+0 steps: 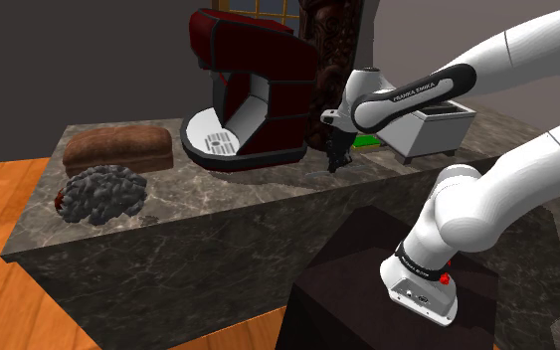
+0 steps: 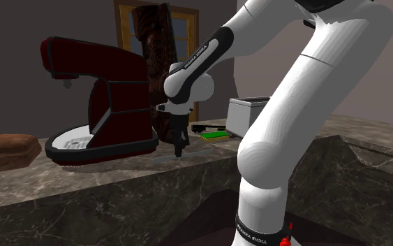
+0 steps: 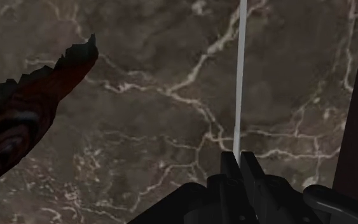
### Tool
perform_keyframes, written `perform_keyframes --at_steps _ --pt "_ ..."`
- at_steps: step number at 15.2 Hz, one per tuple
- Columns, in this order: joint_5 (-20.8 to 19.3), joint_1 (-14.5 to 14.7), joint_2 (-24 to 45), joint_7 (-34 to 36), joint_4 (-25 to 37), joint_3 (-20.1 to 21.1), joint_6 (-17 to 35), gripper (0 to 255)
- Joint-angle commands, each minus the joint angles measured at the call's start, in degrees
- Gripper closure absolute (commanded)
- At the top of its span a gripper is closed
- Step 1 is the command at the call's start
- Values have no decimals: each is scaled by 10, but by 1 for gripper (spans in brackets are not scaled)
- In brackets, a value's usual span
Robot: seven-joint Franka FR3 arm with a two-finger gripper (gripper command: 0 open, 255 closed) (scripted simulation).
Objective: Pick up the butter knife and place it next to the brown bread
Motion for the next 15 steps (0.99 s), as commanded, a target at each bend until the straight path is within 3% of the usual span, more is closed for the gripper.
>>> perform_keyframes --at_steps 1,15 --pt "0 -1 -7 1 4 3 -10 255" --pt "9 -5 -73 10 71 36 -143 255"
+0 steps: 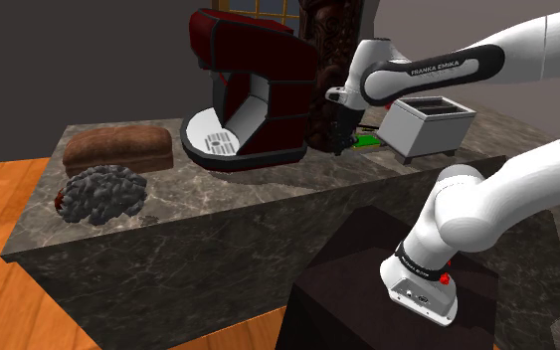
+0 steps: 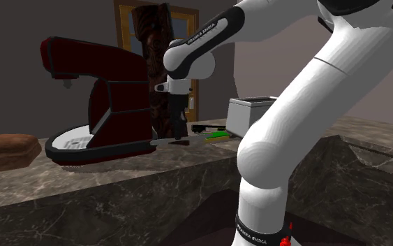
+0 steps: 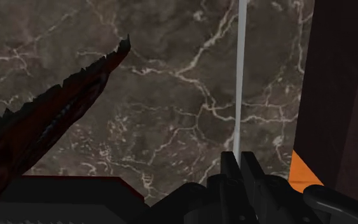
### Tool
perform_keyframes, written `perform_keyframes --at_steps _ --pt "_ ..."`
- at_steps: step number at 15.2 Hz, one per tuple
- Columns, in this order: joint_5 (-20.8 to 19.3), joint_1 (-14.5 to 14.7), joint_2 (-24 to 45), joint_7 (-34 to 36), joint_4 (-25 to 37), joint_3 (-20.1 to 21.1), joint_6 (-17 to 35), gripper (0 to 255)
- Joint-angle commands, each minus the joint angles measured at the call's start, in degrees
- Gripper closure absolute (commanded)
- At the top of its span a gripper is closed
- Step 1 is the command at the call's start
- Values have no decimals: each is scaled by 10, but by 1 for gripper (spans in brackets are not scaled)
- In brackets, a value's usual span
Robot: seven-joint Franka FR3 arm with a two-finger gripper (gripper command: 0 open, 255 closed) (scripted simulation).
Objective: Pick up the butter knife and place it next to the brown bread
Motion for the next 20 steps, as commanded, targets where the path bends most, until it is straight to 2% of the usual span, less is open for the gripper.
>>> perform_keyframes --at_steps 1,20 --pt "2 0 -8 1 11 4 -19 255" --pt "23 7 -34 4 138 37 -173 255"
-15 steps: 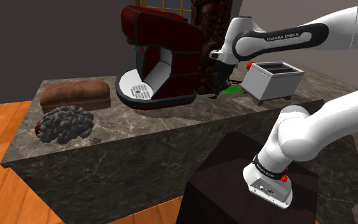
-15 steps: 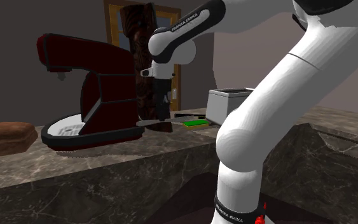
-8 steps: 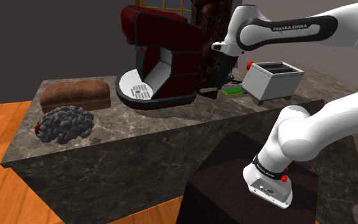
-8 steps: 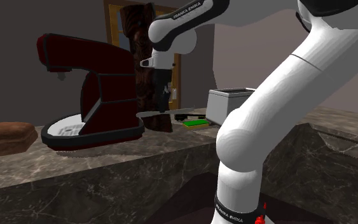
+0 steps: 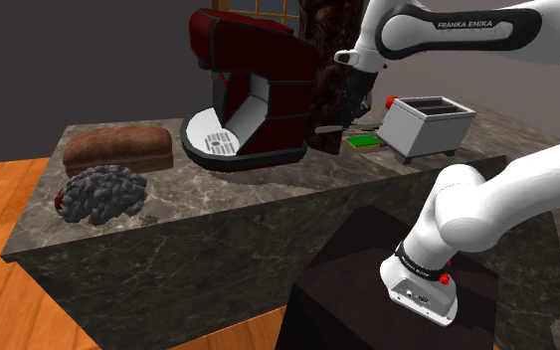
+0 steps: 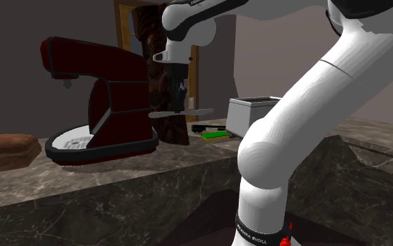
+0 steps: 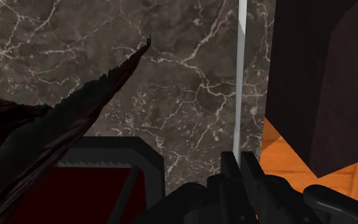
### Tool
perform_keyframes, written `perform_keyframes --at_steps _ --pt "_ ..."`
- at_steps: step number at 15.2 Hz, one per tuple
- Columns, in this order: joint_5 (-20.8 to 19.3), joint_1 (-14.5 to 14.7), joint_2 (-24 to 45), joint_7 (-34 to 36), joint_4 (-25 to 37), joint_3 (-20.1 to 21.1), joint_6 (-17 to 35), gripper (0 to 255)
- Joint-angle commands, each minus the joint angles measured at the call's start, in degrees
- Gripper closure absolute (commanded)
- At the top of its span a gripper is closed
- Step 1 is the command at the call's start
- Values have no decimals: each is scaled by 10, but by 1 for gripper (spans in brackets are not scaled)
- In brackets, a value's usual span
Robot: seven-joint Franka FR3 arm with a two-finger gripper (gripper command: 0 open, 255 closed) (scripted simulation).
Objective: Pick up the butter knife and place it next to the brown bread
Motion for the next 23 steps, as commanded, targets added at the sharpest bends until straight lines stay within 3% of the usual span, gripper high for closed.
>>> perform_keyframes --at_steps 1,12,23 --pt "2 1 0 0 16 3 -16 255" --pt "70 68 135 93 105 69 22 255" --pt "120 117 317 173 277 124 30 255"
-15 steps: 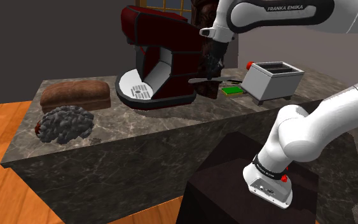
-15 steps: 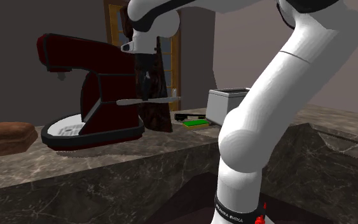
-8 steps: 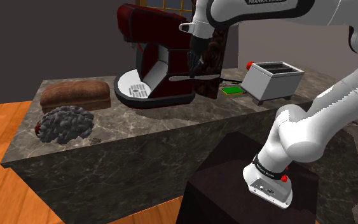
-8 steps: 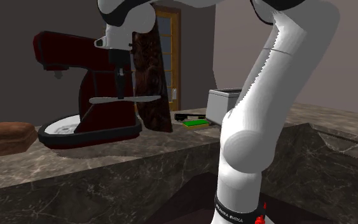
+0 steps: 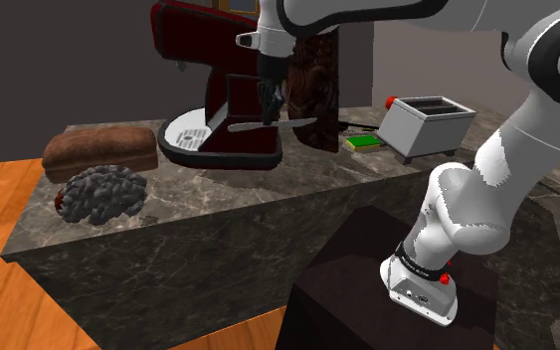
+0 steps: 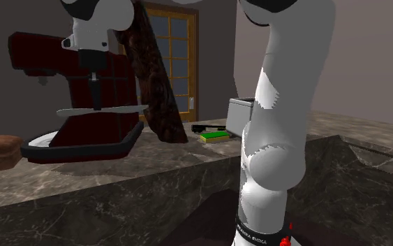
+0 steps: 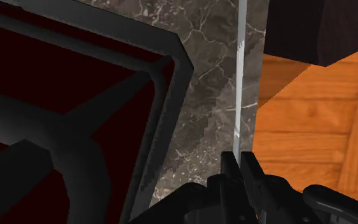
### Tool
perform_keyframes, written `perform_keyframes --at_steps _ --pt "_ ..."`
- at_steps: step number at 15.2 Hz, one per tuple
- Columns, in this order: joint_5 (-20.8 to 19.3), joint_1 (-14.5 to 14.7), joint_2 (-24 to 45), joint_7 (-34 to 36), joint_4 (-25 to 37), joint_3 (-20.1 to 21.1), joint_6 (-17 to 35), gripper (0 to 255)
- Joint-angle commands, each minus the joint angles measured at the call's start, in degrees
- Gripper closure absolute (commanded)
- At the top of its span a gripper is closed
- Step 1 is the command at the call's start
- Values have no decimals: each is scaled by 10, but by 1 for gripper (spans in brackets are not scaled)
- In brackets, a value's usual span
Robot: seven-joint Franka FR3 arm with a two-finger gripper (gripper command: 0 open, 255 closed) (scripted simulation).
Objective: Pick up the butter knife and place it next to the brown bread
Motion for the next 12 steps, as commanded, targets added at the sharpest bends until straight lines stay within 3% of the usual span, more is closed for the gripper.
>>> perform_keyframes --at_steps 1,7,12 --pt "1 -1 50 11 28 -1 37 255" --pt "15 13 166 49 169 25 12 255" --pt "23 31 278 79 323 34 -29 255"
